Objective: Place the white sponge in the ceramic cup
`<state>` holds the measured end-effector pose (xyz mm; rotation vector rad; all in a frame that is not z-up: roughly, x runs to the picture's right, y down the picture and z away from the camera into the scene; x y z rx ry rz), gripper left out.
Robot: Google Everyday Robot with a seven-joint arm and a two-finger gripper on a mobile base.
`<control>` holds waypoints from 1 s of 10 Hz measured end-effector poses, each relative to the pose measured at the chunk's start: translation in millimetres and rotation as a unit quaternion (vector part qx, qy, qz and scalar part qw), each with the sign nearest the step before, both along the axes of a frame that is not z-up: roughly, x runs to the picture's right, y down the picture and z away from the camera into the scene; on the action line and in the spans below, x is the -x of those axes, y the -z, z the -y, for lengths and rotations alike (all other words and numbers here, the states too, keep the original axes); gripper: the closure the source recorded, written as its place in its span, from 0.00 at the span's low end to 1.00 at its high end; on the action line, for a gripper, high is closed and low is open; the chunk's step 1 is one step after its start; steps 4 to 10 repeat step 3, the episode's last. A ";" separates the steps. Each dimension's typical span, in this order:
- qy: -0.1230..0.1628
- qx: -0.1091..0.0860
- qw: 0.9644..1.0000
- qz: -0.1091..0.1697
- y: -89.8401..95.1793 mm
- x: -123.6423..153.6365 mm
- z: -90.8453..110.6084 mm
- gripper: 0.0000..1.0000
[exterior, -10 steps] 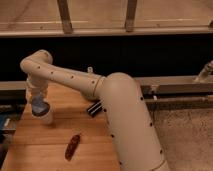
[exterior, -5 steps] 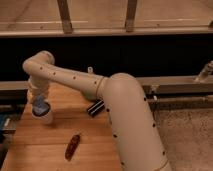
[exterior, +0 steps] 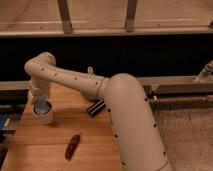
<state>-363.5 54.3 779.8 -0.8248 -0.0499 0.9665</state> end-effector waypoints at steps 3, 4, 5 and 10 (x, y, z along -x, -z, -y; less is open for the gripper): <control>-0.002 -0.002 1.000 0.005 0.3 -1.4 1.0 0.26; -0.002 -0.002 1.000 0.005 0.3 -1.4 1.0 0.26; -0.002 -0.002 1.000 0.005 0.3 -1.4 1.0 0.26; -0.002 -0.002 1.000 0.005 0.3 -1.4 1.0 0.26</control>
